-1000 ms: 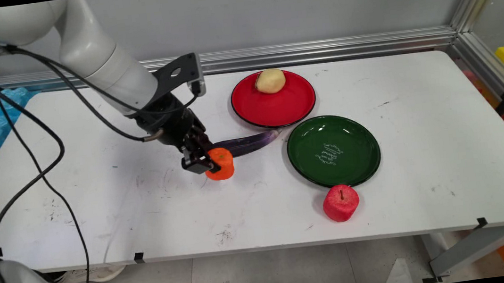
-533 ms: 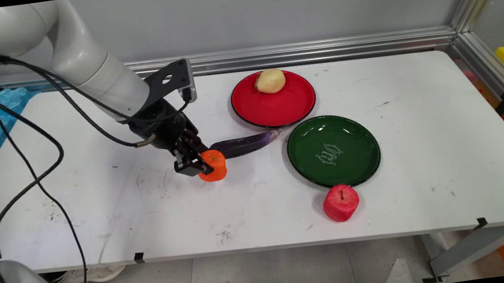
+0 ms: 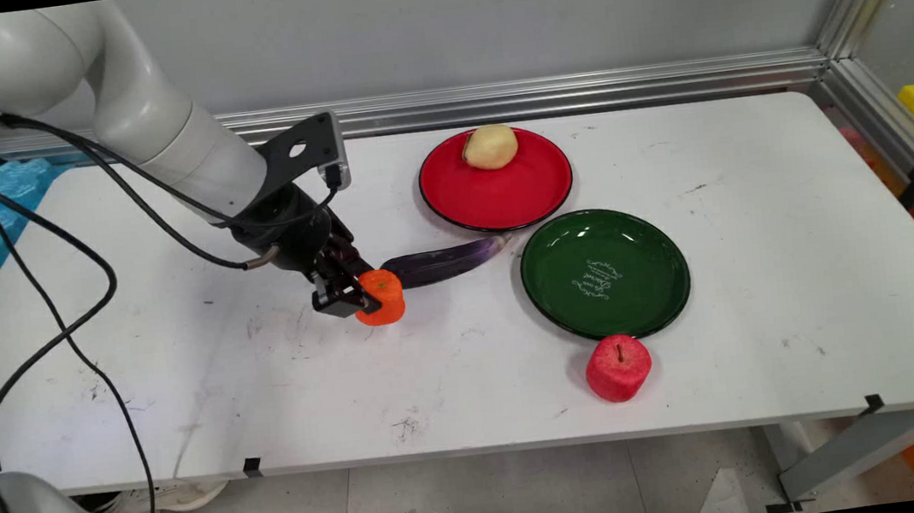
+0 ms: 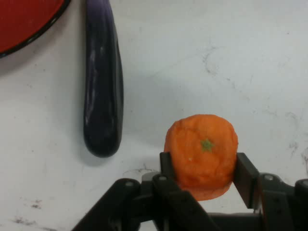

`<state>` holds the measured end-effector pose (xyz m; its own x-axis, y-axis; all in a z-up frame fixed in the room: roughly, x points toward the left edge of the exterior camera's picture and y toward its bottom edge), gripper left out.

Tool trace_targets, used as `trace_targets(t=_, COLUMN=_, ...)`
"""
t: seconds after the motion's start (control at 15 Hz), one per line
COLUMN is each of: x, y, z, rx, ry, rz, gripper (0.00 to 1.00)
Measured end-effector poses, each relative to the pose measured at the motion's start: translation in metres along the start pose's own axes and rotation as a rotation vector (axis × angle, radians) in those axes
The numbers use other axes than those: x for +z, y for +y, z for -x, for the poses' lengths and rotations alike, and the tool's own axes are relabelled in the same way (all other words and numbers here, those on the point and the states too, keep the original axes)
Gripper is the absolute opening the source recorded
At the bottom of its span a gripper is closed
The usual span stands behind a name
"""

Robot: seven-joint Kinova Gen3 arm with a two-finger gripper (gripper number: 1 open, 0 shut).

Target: Place the picked object on the table

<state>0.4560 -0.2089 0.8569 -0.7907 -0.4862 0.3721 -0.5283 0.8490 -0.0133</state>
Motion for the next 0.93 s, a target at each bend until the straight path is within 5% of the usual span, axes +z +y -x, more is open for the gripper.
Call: trace_targets(t=0.93, x=0.034, y=-0.011, z=-0.014, rx=0.011, ry=0.066, rz=-0.022, gripper=0.00)
